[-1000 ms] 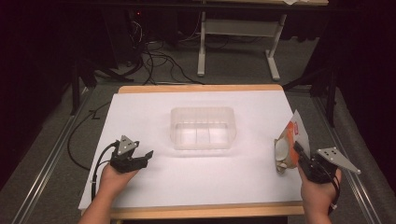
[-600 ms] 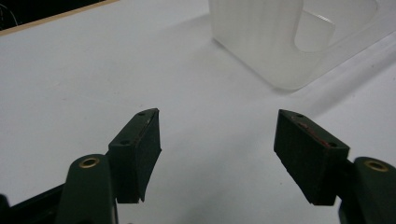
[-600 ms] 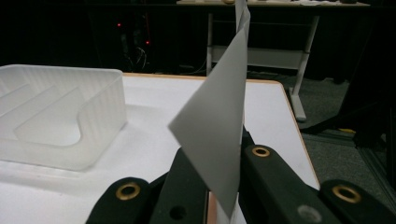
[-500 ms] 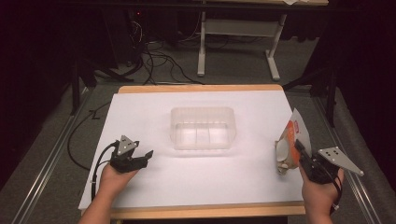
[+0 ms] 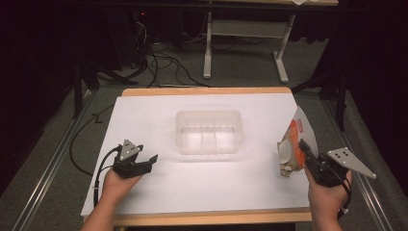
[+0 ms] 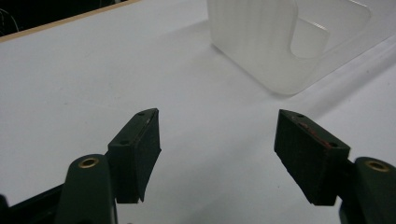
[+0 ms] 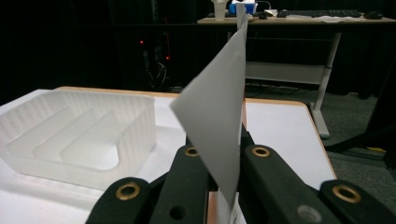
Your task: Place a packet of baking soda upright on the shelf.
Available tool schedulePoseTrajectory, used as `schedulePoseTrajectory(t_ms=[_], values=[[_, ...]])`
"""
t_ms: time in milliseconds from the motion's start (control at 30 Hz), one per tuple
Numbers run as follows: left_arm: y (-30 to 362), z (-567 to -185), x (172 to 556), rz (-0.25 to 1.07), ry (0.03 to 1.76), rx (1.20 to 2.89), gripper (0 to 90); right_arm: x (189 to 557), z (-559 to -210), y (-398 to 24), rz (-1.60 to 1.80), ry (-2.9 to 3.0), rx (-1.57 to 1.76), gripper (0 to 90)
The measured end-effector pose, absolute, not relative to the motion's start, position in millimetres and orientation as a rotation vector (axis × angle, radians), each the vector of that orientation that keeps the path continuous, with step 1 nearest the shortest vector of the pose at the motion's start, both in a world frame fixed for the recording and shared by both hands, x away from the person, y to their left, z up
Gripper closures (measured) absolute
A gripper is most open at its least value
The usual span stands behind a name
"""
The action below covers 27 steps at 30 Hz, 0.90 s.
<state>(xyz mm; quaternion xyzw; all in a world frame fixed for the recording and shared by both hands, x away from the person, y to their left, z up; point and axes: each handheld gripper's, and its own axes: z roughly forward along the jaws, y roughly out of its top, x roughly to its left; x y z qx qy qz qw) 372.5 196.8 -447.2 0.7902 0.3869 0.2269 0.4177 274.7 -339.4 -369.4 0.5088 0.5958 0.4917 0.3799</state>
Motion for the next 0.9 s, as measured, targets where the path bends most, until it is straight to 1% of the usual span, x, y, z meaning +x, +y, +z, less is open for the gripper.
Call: schedulePoseTrajectory(t_ms=[333, 600, 900], values=[[200.0, -448.1, 372.5, 0.557, 0.972, 1.97, 31.7, 296.9, -344.3, -320.2, 1.287, 1.539, 1.274, 90.0], [201.6, -447.1, 369.4, 0.554, 0.964, 1.967, 31.7, 311.4, -333.6, -305.6, 1.316, 1.548, 1.257, 90.0], [203.3, -444.8, 366.0, 0.556, 0.965, 1.952, 31.6, 327.9, -319.1, -276.4, 1.351, 1.585, 1.213, 90.0]])
